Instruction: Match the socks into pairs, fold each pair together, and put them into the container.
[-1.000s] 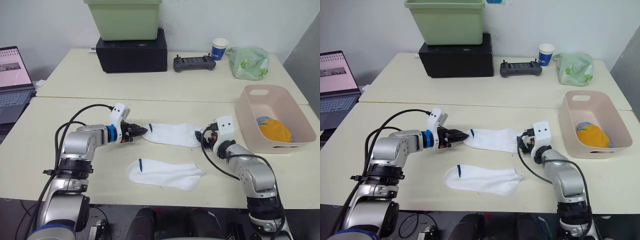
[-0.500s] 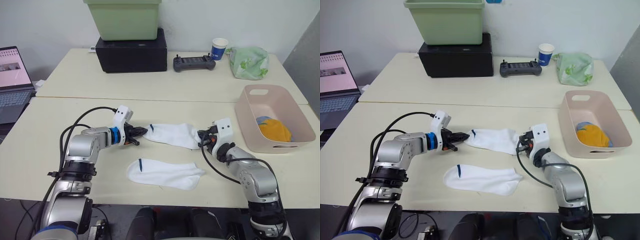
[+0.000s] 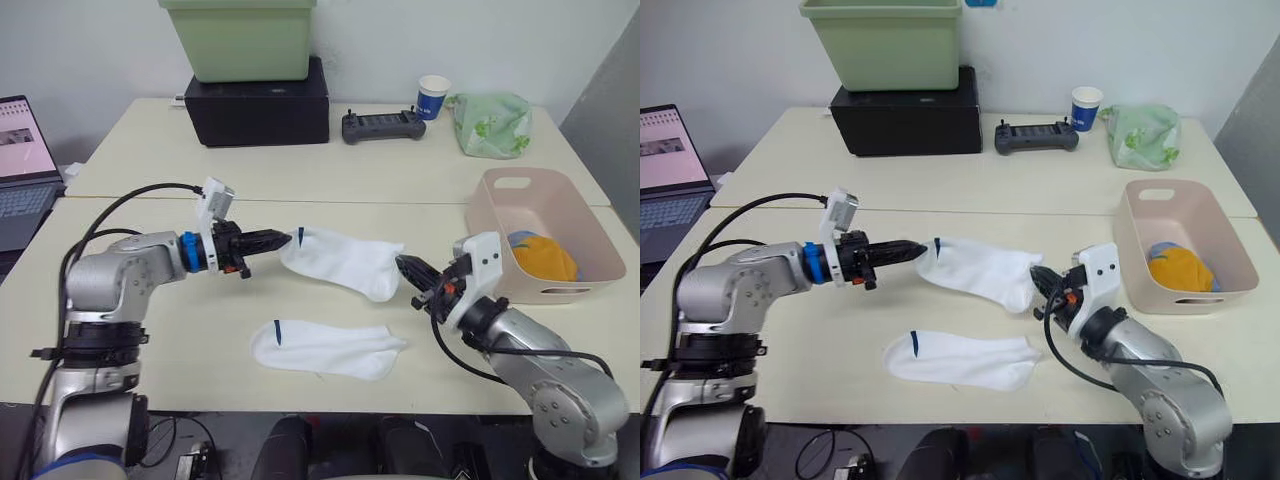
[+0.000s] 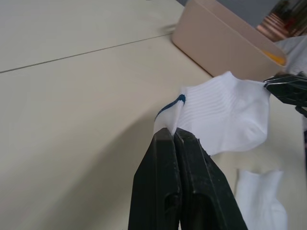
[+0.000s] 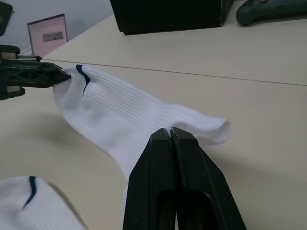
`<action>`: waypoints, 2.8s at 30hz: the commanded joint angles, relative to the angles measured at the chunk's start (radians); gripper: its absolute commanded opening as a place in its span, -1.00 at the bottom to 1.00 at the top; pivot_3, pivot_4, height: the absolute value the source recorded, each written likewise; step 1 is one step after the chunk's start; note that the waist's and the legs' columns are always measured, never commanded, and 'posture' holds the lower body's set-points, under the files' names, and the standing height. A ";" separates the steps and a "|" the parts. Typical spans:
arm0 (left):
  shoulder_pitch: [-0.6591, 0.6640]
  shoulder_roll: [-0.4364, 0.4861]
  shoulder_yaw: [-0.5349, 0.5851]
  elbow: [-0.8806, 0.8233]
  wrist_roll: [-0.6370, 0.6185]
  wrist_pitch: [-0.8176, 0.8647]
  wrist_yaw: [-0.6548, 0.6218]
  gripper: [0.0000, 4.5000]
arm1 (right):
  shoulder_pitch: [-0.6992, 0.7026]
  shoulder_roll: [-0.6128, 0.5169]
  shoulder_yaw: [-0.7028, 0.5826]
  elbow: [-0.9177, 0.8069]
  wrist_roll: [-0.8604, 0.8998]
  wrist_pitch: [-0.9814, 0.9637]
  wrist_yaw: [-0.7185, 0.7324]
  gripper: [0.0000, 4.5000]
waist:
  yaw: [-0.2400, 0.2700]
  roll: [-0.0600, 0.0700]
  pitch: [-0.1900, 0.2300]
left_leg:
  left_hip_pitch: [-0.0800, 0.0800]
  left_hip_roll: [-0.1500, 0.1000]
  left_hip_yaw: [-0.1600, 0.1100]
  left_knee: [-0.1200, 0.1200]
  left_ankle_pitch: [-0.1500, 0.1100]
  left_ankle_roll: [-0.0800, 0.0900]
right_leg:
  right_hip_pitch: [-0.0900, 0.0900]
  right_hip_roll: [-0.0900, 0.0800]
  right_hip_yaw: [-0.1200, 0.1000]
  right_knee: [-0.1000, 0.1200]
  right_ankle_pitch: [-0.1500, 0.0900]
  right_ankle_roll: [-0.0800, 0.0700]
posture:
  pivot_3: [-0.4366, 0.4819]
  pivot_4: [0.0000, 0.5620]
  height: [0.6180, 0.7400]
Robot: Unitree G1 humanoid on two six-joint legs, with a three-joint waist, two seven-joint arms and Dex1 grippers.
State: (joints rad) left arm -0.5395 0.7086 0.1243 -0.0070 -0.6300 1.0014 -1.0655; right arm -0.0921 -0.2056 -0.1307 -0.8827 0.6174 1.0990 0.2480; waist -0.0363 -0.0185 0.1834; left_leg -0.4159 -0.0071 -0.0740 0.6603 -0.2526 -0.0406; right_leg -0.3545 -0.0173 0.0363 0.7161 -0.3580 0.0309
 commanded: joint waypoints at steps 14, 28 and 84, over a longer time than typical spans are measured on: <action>0.288 0.178 0.039 -0.197 -0.163 0.182 -0.009 -1.00 | 0.186 -0.067 -0.046 -0.142 0.325 0.119 -0.166 -0.99 | 0.003 0.000 0.000 | 0.000 0.000 0.000 -0.001 0.000 0.000 | 0.000 0.000 0.000 -0.001 0.000 0.000 | -0.05 -0.47 0.68; 0.249 0.184 0.048 -0.165 -0.192 0.193 0.016 -1.00 | 0.197 -0.112 -0.053 -0.129 0.416 0.014 -0.246 -0.99 | 0.003 0.000 0.000 | 0.000 0.000 0.001 -0.001 0.000 0.000 | 0.000 0.000 0.000 -0.001 0.000 0.000 | -0.05 -0.47 0.68; 0.264 0.137 -0.265 -0.242 0.088 -0.392 -0.177 -1.00 | 0.061 -0.513 0.512 0.024 -0.057 -0.319 -0.024 -0.99 | 0.003 0.000 0.001 | 0.001 0.001 0.001 -0.001 0.000 0.000 | 0.001 0.002 0.001 -0.002 0.000 0.000 | -0.05 -0.47 0.68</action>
State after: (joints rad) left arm -0.2767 0.8528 -0.1158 -0.2418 -0.5811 0.6649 -1.2255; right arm -0.0167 -0.7262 0.3607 -0.8644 0.6051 0.8144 0.1928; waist -0.0331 -0.0183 0.1843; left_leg -0.4152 -0.0059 -0.0730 0.6596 -0.2528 -0.0403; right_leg -0.3535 -0.0157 0.0371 0.7137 -0.3581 0.0308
